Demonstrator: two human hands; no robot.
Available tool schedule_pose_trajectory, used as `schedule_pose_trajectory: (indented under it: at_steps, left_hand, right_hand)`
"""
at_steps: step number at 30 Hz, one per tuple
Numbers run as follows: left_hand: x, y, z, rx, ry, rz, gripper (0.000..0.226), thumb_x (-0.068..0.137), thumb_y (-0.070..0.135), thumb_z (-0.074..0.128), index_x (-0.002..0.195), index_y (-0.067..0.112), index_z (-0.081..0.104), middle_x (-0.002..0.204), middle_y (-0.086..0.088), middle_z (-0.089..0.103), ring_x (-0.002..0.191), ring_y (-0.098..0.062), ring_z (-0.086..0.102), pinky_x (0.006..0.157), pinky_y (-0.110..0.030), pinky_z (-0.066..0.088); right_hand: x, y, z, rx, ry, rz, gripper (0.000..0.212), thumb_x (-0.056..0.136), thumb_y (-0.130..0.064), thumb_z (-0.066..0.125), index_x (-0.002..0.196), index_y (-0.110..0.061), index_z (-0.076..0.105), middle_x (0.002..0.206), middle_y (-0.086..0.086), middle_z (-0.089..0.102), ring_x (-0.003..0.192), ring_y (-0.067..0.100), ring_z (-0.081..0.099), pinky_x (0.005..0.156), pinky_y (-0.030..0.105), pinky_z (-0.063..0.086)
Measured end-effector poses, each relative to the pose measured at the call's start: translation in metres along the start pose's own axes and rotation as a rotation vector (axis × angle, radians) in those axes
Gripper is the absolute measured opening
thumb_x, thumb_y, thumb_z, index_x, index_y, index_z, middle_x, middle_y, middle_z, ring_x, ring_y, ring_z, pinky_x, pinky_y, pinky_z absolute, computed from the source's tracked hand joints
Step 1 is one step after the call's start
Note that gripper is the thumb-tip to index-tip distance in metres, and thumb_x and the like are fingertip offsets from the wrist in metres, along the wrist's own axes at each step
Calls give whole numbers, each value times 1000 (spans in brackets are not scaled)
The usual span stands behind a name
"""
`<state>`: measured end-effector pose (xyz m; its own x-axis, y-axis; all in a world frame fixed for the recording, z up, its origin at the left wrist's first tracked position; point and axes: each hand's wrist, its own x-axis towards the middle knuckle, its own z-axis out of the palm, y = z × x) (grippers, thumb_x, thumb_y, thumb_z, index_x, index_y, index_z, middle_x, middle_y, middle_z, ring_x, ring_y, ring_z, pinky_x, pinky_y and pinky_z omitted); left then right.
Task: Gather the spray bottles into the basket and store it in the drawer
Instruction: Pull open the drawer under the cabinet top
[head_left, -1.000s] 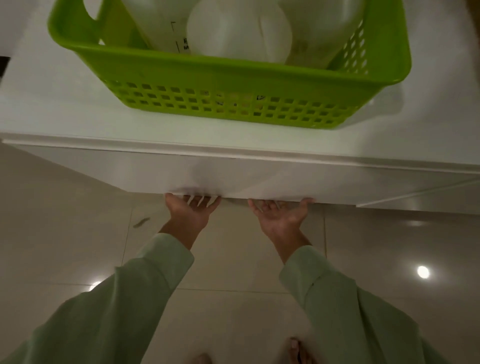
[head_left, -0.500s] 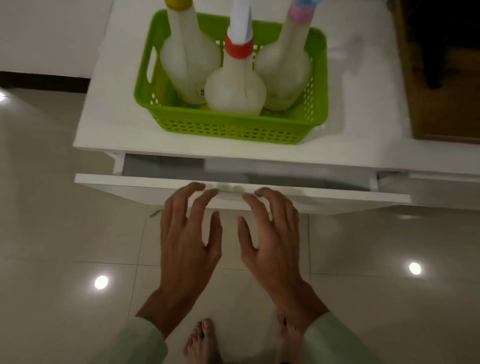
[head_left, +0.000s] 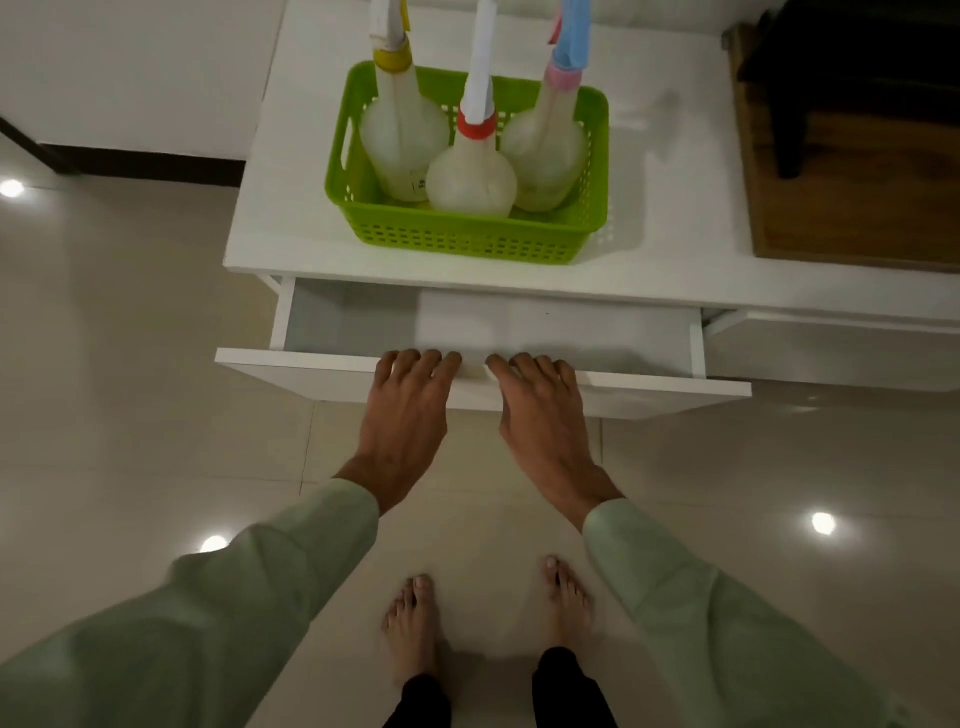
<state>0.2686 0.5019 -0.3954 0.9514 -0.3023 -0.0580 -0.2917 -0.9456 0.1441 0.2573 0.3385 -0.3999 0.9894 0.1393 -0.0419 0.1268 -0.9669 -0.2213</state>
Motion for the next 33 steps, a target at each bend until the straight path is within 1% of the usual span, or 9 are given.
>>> schedule_pose_trajectory:
  at_steps: [7, 12, 18, 22, 24, 26, 28, 29, 33]
  left_hand:
    - [-48, 8, -7, -13, -103, -9, 43, 88, -2, 56, 128, 14, 59, 116, -5, 70, 107, -29, 64, 97, -43, 46]
    - [-79, 17, -10, -44, -144, -24, 47, 83, -7, 58, 125, 13, 63, 116, -6, 70, 107, -28, 64, 96, -44, 48]
    - [-104, 22, -10, -79, -170, -54, 50, 74, -8, 68, 119, 15, 67, 112, -5, 72, 105, -27, 66, 95, -44, 51]
    - [-108, 22, -16, -117, -274, -61, 44, 81, 3, 70, 122, 20, 66, 119, -1, 70, 112, -23, 65, 100, -41, 49]
    - [-104, 18, -22, -166, -339, -51, 36, 90, 19, 66, 125, 24, 63, 123, 2, 68, 114, -20, 63, 101, -39, 47]
    - [-92, 11, -33, -299, -369, -83, 35, 94, 34, 60, 128, 26, 61, 124, 5, 67, 113, -17, 63, 99, -36, 48]
    - [-72, 6, -51, -475, -295, -164, 36, 94, 37, 59, 128, 24, 62, 124, 3, 68, 111, -18, 65, 94, -36, 52]
    - [-58, 3, -61, -516, -214, -190, 36, 95, 36, 59, 128, 22, 62, 124, 1, 68, 110, -19, 65, 93, -37, 54]
    - [10, -5, -106, -637, 269, -292, 29, 95, 27, 61, 123, 18, 63, 120, 0, 67, 106, -18, 64, 91, -37, 54]
  right_hand:
    - [-54, -9, -1, 33, -90, -7, 53, 82, 0, 59, 131, -20, 57, 112, 1, 65, 102, 25, 57, 94, 40, 40]
    - [-87, -18, -5, 83, -158, 23, 54, 81, 0, 61, 131, -21, 58, 117, 1, 64, 107, 25, 57, 97, 41, 41]
    - [-112, -22, -3, 116, -172, 36, 52, 79, -1, 64, 127, -20, 62, 116, 2, 65, 106, 25, 59, 94, 42, 44]
    - [-111, -22, -6, 143, -205, 48, 29, 89, -19, 61, 118, -20, 67, 107, 0, 67, 98, 25, 62, 87, 40, 48]
    - [-104, -20, -12, 172, -313, 55, 34, 92, -36, 57, 122, -22, 66, 112, -2, 68, 103, 23, 62, 90, 38, 47]
    - [-93, -17, -21, 251, -389, 84, 45, 93, -52, 52, 129, -26, 61, 121, -7, 66, 110, 17, 60, 93, 34, 45]
    - [-76, -14, -37, 357, -339, 117, 49, 92, -59, 51, 130, -29, 59, 125, -11, 63, 114, 12, 57, 95, 32, 45]
    - [-64, -13, -46, 408, -264, 141, 47, 92, -59, 52, 128, -29, 59, 125, -12, 62, 114, 11, 57, 95, 32, 47]
    - [-6, -9, -89, 660, 192, 276, 24, 94, -37, 63, 116, -26, 60, 117, -12, 60, 104, 12, 61, 85, 35, 53]
